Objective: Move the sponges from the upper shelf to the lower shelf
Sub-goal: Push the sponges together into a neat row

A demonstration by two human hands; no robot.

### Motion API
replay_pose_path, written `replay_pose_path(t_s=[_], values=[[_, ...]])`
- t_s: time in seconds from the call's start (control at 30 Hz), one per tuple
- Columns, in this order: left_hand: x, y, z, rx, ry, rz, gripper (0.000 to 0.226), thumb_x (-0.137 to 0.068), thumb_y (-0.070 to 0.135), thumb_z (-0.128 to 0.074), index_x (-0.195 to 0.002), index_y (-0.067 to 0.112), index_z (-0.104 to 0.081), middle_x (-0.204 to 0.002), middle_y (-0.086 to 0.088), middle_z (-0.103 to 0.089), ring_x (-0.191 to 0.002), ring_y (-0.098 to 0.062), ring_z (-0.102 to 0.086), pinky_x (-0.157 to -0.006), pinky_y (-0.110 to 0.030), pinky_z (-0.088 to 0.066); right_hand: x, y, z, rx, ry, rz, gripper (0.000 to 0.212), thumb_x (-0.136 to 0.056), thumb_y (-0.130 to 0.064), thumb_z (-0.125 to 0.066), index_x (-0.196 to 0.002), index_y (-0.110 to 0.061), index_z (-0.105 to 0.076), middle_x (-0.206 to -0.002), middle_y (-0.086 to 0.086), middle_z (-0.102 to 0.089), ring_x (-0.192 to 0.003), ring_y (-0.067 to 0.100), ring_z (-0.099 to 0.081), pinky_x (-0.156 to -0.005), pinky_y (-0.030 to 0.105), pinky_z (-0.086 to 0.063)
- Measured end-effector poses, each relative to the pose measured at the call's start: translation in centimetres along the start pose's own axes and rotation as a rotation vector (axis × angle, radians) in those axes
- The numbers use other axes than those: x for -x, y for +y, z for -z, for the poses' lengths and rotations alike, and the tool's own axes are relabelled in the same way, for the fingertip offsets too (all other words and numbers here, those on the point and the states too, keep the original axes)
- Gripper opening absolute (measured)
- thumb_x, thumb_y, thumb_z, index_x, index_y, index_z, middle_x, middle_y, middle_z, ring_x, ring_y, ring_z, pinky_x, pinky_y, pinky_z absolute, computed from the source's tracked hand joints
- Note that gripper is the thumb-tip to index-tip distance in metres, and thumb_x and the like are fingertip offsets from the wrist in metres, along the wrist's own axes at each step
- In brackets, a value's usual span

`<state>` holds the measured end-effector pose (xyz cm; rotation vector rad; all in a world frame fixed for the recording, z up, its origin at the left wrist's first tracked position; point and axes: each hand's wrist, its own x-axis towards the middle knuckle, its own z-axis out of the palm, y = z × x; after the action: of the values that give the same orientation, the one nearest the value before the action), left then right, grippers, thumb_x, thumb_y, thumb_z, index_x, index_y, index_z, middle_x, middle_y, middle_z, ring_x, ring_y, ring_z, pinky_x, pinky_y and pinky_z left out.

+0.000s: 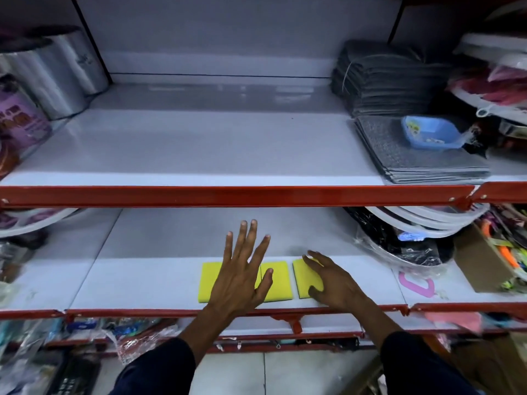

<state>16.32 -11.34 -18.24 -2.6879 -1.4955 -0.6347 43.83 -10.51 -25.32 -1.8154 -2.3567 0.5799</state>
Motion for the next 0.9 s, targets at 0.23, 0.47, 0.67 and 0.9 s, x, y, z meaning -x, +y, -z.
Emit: replay_pose_path(t_s=[0.23, 0.47, 0.67, 0.9], values=[[-0.9, 1.1, -6.2, 0.087, -0.448, 0.165, 0.056, -0.095, 0.03, -0.044, -0.148, 0.011, -0.039, -0.164, -0.011, -0.023, -0.153, -0.029, -0.019, -0.126, -0.045, -0.01, -1.4, -0.7, -1.6, -0.065, 0.046, -0.094, 0.056, -0.091, -0.022, -0.064, -0.144, -0.02, -0.047, -0.152, 0.002, -0.044, -0.142, 0.02, -0.036, -0.112, 0.034, -0.039], [-1.7, 0.9, -8.8, -0.025, -0.661, 0.151, 0.055, -0.098, 0.028, -0.052, -0.149, 0.014, -0.036, -0.165, -0.012, -0.02, -0.153, -0.027, -0.018, -0.126, -0.043, -0.007, -0.5, -0.3, -3.7, -0.075, 0.025, -0.088, 0.059, -0.086, -0.026, -0.07, -0.141, -0.019, -0.051, -0.149, 0.004, -0.045, -0.138, 0.022, -0.038, -0.105, 0.035, -0.044], [-0.9, 0.4, -8.7, 0.025, -0.679, 0.158, 0.058, -0.094, 0.029, -0.057, -0.148, 0.018, -0.039, -0.165, -0.006, -0.023, -0.153, -0.02, -0.02, -0.127, -0.039, -0.004, 0.8, -0.4, -4.9, -0.13, 0.065, -0.067, 0.056, -0.084, -0.028, -0.07, -0.138, -0.02, -0.055, -0.146, 0.002, -0.048, -0.135, 0.021, -0.041, -0.105, 0.036, -0.047], [-0.3, 0.8, -8.1, 0.032, -0.65, 0.147, 0.057, -0.095, 0.03, -0.058, -0.148, 0.019, -0.04, -0.164, -0.004, -0.026, -0.152, -0.019, -0.022, -0.127, -0.038, -0.005, 0.7, -0.7, -4.8, -0.184, 0.082, -0.068, 0.055, -0.084, -0.027, -0.072, -0.136, -0.018, -0.056, -0.144, 0.003, -0.049, -0.133, 0.021, -0.042, -0.109, 0.034, -0.042]])
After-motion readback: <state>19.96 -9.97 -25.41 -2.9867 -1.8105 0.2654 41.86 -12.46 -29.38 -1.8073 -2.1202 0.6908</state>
